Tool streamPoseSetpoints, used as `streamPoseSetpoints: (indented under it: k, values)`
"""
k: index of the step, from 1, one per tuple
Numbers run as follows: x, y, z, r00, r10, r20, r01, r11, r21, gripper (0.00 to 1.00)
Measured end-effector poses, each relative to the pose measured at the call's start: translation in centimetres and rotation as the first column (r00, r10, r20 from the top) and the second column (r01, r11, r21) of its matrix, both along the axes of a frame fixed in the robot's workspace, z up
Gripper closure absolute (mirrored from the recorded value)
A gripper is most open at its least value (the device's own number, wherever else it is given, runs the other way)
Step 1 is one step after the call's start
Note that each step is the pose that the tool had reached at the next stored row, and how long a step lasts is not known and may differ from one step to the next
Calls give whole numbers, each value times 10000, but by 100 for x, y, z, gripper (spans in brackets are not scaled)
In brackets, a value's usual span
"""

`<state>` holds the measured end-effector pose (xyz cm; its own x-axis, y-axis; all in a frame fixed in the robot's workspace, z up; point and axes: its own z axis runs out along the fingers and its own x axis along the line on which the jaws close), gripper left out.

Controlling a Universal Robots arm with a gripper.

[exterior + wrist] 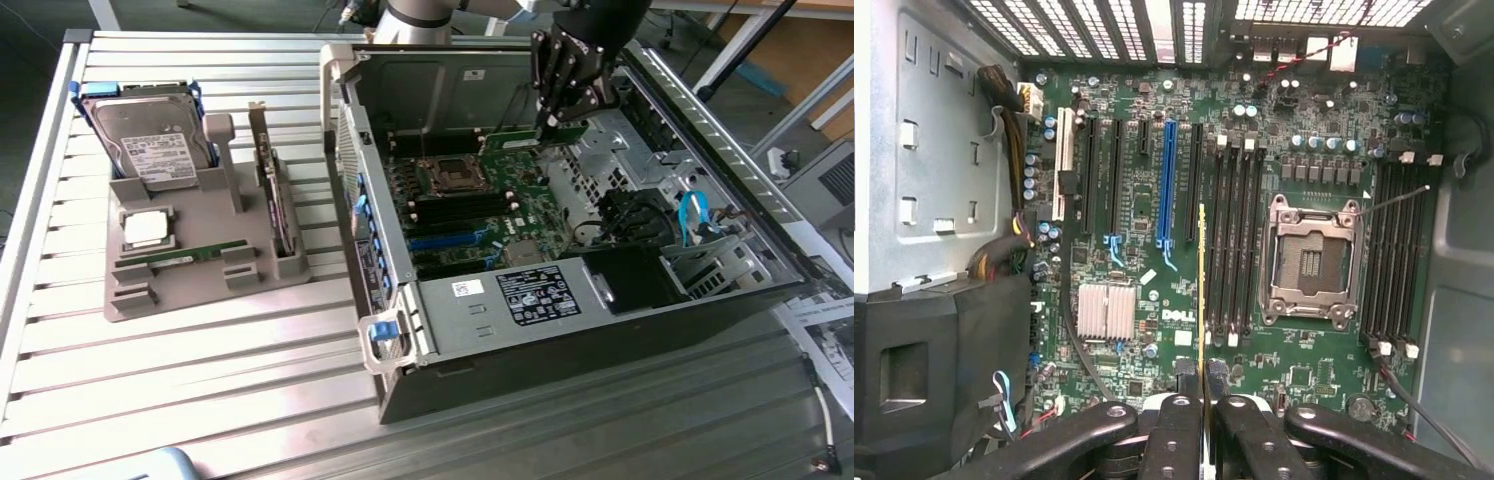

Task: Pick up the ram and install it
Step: 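Insert the ram into the slot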

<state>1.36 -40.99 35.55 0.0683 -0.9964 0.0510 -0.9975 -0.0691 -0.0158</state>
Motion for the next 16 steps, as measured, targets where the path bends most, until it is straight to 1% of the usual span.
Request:
streamPoseSetpoints:
  k: [16]
  values:
    - [-36, 0, -67, 10000, 0, -1, 0, 10000, -1, 87]
